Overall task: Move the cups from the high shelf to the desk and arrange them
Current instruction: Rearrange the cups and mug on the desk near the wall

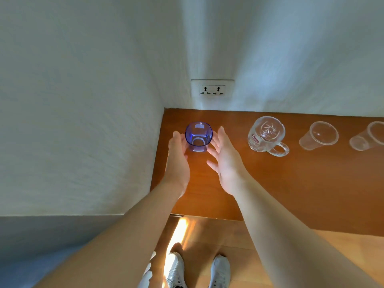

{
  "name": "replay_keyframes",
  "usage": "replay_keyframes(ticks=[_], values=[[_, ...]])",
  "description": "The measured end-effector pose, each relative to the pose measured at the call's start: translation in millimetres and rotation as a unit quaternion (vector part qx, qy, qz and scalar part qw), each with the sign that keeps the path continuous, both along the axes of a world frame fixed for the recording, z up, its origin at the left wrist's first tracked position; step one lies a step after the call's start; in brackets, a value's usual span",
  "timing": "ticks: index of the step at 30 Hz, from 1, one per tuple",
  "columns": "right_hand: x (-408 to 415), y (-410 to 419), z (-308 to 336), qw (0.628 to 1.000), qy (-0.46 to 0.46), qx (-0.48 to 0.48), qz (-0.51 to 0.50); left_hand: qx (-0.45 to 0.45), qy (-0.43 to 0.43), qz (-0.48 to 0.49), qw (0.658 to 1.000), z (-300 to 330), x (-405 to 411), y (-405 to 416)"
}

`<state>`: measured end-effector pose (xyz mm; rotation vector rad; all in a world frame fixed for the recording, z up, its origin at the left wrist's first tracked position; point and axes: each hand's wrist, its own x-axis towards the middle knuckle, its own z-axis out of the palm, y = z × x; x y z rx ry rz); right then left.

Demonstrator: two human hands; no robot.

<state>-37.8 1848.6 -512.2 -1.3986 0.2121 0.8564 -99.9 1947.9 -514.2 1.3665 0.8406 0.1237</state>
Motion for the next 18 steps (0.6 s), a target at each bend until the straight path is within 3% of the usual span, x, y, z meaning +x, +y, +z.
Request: replay_keyframes(ticks=[9,18], values=[[43.8,49.9,-5.6,0.999,-0.024,0.025,0.042,-0.07,-0.096,0.126,0.985,-18.2,37.0,42.4],[51.0,66.9,-20.9,0.998,-0.03,0.027,0.057,-0.079,-0.141,0.152,0.975,-44.3,51.5,47.4]])
